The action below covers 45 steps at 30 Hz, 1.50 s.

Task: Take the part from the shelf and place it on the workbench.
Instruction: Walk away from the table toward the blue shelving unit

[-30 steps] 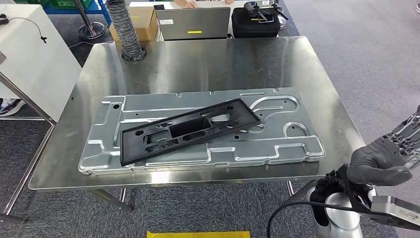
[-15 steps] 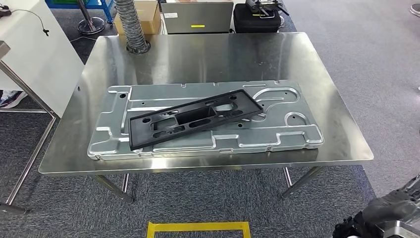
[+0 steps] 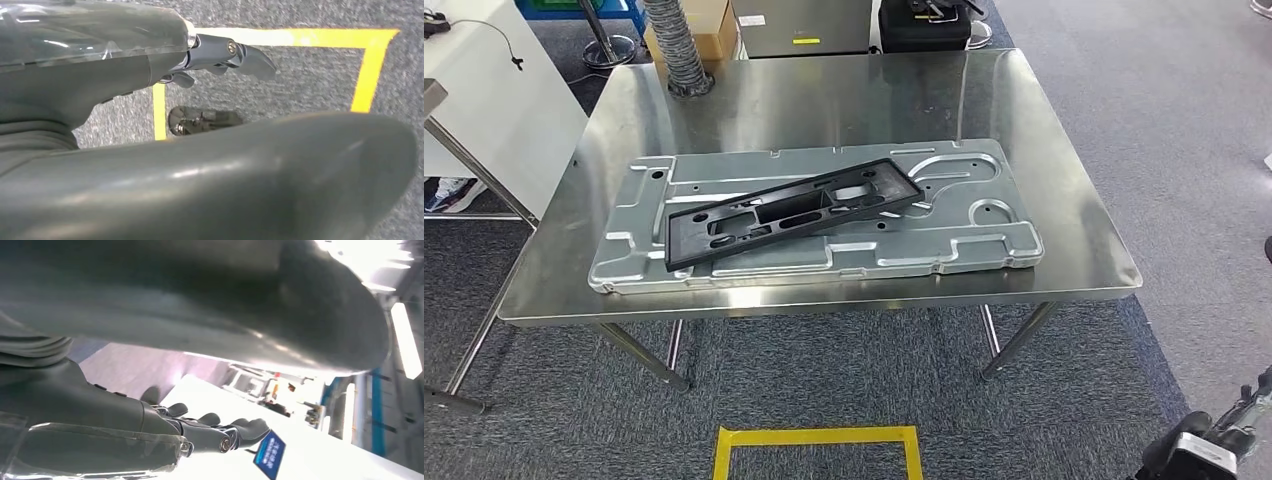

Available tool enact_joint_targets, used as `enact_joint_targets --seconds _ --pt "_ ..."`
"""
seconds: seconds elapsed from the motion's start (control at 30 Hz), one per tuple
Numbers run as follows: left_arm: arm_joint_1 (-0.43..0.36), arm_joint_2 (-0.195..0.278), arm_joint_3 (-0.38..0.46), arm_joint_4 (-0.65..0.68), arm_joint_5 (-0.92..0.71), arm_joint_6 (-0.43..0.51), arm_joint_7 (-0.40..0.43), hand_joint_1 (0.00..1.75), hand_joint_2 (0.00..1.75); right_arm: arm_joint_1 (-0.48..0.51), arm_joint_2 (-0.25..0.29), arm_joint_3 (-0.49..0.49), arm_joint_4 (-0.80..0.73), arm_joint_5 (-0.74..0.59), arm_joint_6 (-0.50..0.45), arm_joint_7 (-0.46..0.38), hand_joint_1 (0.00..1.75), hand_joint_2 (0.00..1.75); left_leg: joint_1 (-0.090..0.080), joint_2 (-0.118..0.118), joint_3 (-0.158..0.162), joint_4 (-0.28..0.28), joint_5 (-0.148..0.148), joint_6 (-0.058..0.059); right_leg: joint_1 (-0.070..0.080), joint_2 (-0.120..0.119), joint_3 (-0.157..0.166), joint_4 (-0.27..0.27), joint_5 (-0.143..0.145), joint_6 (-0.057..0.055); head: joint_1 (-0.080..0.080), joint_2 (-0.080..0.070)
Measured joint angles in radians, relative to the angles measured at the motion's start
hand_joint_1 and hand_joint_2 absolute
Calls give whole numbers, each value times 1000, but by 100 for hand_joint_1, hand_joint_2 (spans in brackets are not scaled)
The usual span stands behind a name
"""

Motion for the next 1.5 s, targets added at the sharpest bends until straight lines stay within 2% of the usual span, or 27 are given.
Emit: enact_joint_targets --seconds 0.07,0.17,0.2,0.27,0.33,0.37,0.43,0.5,0.57,0.6,0.7,0.77,0.83,0.87,0.9,0.97,1.03,1.1,1.13,1.2,1.23,1.27,1.33,1.37,1.4,1.43,1.5 --pt "-3 -1 0 0 -1 0 1 0 0 -14 0 -22 56 19 4 0 0 0 -9 1 72 -112 4 14 -1 -1 -3 0 14 9 0 0" --pt "-3 -7 0 0 -3 0 5 0 0 -35 0 -67 154 39 6 0 0 0 -14 4 72 -143 19 24 -7 -3 -3 -5 33 28 -9 0" --pt "-3 -11 0 0 -3 0 9 0 0 -43 -1 -86 201 56 5 0 0 0 -12 6 66 -148 30 30 -8 -1 -8 1 22 35 -10 0" --pt "-3 -18 1 1 -8 0 16 0 0 -67 -5 -135 324 99 4 0 0 0 -6 10 44 -156 58 40 -12 2 -30 64 -54 47 -5 0" --pt "-3 -25 1 1 -17 0 21 0 0 -88 -13 -194 469 131 -5 1 0 0 -6 9 13 -153 80 44 -20 2 -61 190 -152 59 -1 0" --pt "-2 -30 1 1 -21 0 22 0 0 -94 -20 -219 538 139 -12 2 0 0 -6 9 -4 -149 90 42 -23 2 -69 246 -174 64 -1 0" --pt "-1 -39 1 1 -28 1 23 0 0 -104 -41 -254 668 140 -26 2 0 0 -5 9 -37 -136 105 38 -28 2 -42 267 -148 70 -1 0" --pt "-1 -48 1 1 -34 2 23 0 0 -115 -66 -274 786 129 -39 1 0 0 -4 10 -68 -117 115 30 -32 1 52 151 -104 72 -1 0" --pt "-3 -55 1 1 -40 2 23 0 0 -133 -92 -285 904 136 -58 7 0 0 -5 11 -89 -100 123 21 -28 3 139 16 -108 65 -2 0" --pt "-5 -57 1 1 -44 0 22 0 0 -145 -104 -289 969 156 -69 23 0 0 -5 12 -93 -95 129 15 -24 4 156 -17 -119 59 -2 0" --pt "-4 -59 1 1 -56 -3 21 0 0 -171 -126 -296 1151 276 -76 162 0 0 -2 10 -102 -89 135 -4 -21 0 147 -27 -106 33 -2 0" --pt "-1 -59 0 1 -63 -3 17 0 0 -183 -128 -280 1245 367 -46 303 0 0 1 7 -124 -35 73 -13 -23 -6 128 -30 -86 15 -5 0" --pt "1 -59 0 1 -67 -3 12 0 0 -189 -126 -254 1315 424 -12 395 0 0 3 6 -157 85 -27 -19 -20 -7 101 -28 -67 7 -8 0" --pt "1 -59 0 1 -69 -3 11 0 0 -190 -124 -242 1340 438 4 416 0 0 3 6 -167 143 -58 -21 -18 -8 87 -27 -56 7 -8 0" --pt "1 -59 0 1 -70 -3 10 0 0 -191 -122 -232 1363 450 27 435 0 0 3 6 -165 179 -66 -21 -17 -8 72 -25 -47 7 -8 0" --pt "1 -59 0 1 -74 -2 8 0 0 -196 -119 -210 1399 473 91 470 0 0 3 6 -109 147 -24 -15 -13 -8 44 -18 -29 8 -9 0" --pt "-1 -57 -1 1 -75 -2 2 0 0 -203 -109 -187 1422 491 158 491 0 0 -1 5 0 2 12 -2 -9 -7 23 -10 -14 12 -8 0" --pt "-5 -53 -1 1 -75 -3 -5 0 0 -212 -96 -167 1436 502 198 495 0 0 -7 6 70 -114 5 9 -8 -6 12 -6 1 20 -8 0" --pt "-6 -51 -1 1 -76 -4 -7 0 0 -216 -89 -160 1442 504 212 492 0 0 -9 6 79 -138 0 14 -8 -6 10 -7 9 26 -9 0" --pt "-6 -48 -2 1 -77 -7 -6 0 0 -224 -78 -149 1451 505 238 485 0 0 -9 9 67 -146 16 24 -11 -5 6 -8 20 39 -12 0" --pt "-6 -46 -2 1 -78 -8 -5 0 0 -227 -73 -144 1455 506 252 483 0 0 -7 10 59 -150 28 32 -12 -4 -1 3 4 44 -12 0" --pt "-7 -44 -2 1 -78 -7 -3 0 0 -229 -69 -139 1459 508 265 483 0 0 -5 11 48 -154 42 39 -14 -2 -13 32 -31 49 -9 0" --pt "-7 -39 -2 1 -76 -7 -2 0 0 -233 -65 -130 1464 513 286 487 0 0 -3 12 20 -155 66 46 -19 -1 -48 149 -138 58 -5 0" --pt "-7 -38 -2 1 -76 -7 -2 0 0 -235 -62 -126 1466 515 292 489 0 0 -3 12 5 -153 76 45 -22 -1 -62 216 -176 62 -4 0" --pt "-6 -37 -2 1 -75 -7 -2 0 0 -237 -61 -123 1468 516 295 490 0 0 -3 13 -11 -150 86 44 -24 -1 -67 266 -190 66 -4 0" --pt "-6 -36 -2 1 -75 -7 -2 0 0 -239 -59 -120 1470 517 296 490 0 0 -3 14 -27 -145 94 41 -27 -1 -57 286 -178 69 -4 0" --pt "-6 -35 -2 1 -75 -7 -2 0 0 -241 -56 -115 1472 520 297 492 0 0 -1 14 -57 -130 107 34 -31 -1 18 214 -123 72 -4 0"
